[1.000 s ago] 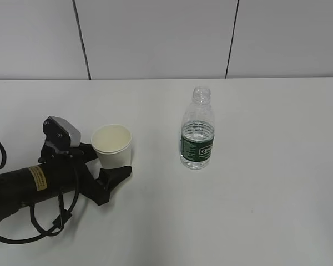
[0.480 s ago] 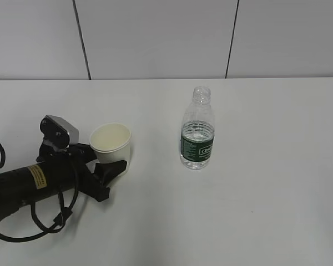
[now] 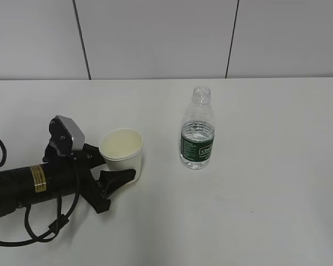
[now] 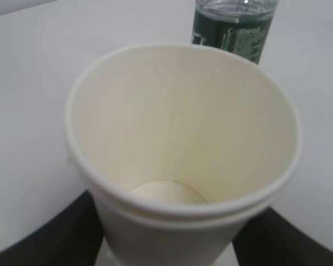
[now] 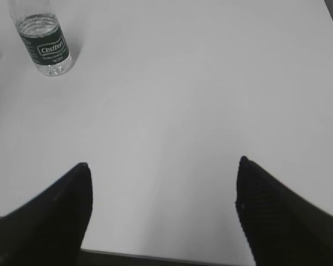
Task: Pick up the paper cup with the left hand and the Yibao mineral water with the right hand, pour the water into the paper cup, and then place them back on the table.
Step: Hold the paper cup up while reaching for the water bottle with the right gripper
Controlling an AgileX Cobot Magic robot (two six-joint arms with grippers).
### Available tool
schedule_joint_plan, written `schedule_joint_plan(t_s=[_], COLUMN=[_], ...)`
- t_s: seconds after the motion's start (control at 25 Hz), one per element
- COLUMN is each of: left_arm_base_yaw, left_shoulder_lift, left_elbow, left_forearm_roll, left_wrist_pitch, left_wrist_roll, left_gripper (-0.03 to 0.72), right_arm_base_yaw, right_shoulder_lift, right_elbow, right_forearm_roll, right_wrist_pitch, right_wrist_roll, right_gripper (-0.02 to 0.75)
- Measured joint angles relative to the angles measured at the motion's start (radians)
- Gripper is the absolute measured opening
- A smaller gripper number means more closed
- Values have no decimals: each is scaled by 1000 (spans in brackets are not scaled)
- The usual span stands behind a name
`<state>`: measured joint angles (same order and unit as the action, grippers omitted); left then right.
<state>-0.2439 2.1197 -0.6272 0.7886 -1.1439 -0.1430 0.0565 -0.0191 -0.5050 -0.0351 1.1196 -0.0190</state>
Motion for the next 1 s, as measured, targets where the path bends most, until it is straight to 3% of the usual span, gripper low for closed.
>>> schedule_joint_plan(t_s=[0.24,0.52,0.84,1.0], left_arm_base_yaw=[0,2,89,98], left_shoulder_lift=[-20,-23,-121,-146], left_elbow=[0,47,101,103], left_forearm_roll=[14,27,43,75], left_wrist_pitch=[-1,1,0,0], left_wrist_roll=[-33,-38,-38,-38], left_gripper=[465,465,465,465], right_arm_base_yaw=[0,0,0,0], right_shoulder_lift=[0,32,220,352], right_elbow=[-8,21,28,30], right_forearm_roll=[0,0,2,24], right_wrist_pitch=[-89,-350,-559,-637], right_wrist_roll=[0,-10,-100,-111], right_gripper=[592,592,592,592])
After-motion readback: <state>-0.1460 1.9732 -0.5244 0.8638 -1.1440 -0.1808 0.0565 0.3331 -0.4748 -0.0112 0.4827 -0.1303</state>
